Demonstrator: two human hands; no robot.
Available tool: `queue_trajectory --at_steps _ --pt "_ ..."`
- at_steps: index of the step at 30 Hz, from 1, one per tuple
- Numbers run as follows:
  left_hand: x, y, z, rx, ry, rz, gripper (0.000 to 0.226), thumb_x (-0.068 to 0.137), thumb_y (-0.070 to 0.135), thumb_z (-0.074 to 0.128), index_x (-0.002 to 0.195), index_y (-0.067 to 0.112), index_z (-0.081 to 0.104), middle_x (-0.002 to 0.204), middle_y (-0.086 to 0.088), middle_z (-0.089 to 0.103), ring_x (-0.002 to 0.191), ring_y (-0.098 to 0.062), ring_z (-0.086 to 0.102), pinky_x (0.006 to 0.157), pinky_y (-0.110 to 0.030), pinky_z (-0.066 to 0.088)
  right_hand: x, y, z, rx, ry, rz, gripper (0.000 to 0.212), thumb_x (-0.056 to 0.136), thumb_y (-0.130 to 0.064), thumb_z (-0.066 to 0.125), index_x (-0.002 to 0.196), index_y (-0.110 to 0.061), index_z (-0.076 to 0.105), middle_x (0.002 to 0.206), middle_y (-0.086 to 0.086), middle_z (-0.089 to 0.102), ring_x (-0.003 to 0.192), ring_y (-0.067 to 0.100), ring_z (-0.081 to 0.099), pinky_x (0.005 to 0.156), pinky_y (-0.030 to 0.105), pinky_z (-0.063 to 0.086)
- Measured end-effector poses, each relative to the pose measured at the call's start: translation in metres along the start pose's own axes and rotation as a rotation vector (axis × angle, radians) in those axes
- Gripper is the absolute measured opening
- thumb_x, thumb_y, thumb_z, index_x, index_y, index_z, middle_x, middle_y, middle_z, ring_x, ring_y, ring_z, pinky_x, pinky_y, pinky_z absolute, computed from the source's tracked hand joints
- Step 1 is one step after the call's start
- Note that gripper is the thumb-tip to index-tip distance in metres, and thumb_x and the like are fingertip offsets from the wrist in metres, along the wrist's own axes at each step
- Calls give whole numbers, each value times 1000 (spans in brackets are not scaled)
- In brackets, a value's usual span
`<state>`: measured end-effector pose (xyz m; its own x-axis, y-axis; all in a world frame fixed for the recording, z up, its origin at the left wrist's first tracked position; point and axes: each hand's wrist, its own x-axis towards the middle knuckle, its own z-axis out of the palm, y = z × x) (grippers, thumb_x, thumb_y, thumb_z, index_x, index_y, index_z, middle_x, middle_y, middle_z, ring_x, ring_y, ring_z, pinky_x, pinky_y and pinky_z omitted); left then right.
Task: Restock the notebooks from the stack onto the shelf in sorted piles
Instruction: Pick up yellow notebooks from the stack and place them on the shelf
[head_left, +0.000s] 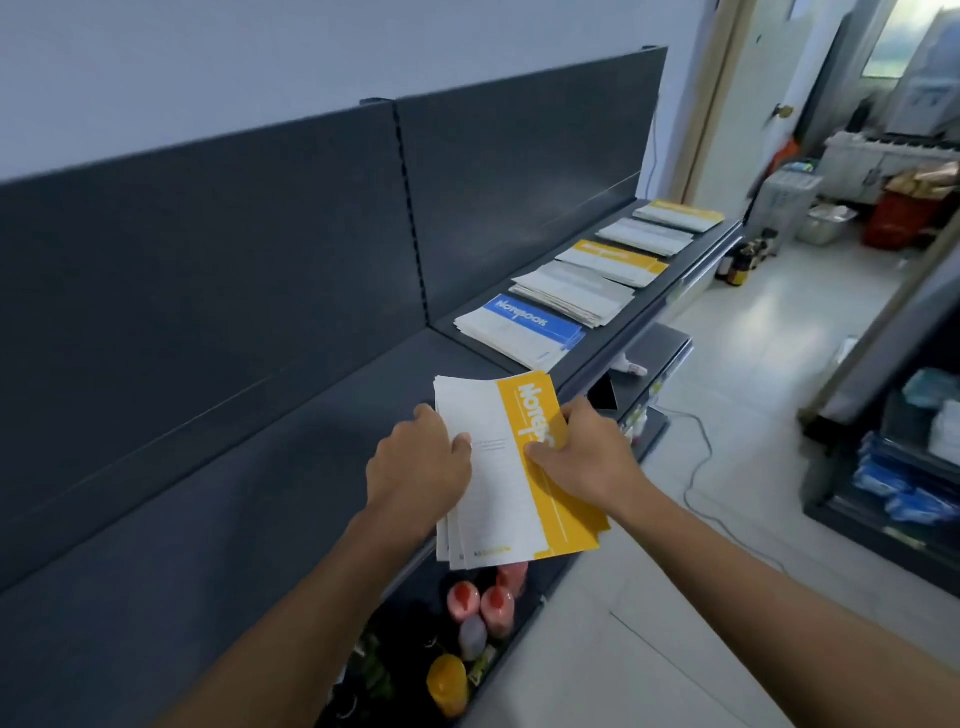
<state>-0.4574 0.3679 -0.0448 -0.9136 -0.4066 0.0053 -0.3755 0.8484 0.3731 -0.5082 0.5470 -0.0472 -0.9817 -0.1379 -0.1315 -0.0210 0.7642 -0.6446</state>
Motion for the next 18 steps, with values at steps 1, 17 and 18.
queue_trajectory --at_steps 1,17,18 --pt "5 12 4 4 -9 6 34 98 49 50 109 17 47 105 -4 63 92 -28 64 70 -39 50 7 8 -6 -6 7 7 39 85 -42 68 110 -21 46 101 -1 61 93 27 62 76 39 52" --pt "135 146 66 7 -105 195 33 100 46 47 114 16 46 102 -1 62 89 -22 63 76 -41 56 139 79 -85 -20 116 201 41 87 -40 68 118 -21 49 116 3 64 87 19 51 73 32 42" --pt "145 155 69 -3 -114 211 33 101 46 47 113 16 46 102 -2 62 89 -21 63 76 -40 56 149 81 -91 -17 127 219 41 87 -40 68 118 -22 49 118 4 64 88 19 51 74 32 42"
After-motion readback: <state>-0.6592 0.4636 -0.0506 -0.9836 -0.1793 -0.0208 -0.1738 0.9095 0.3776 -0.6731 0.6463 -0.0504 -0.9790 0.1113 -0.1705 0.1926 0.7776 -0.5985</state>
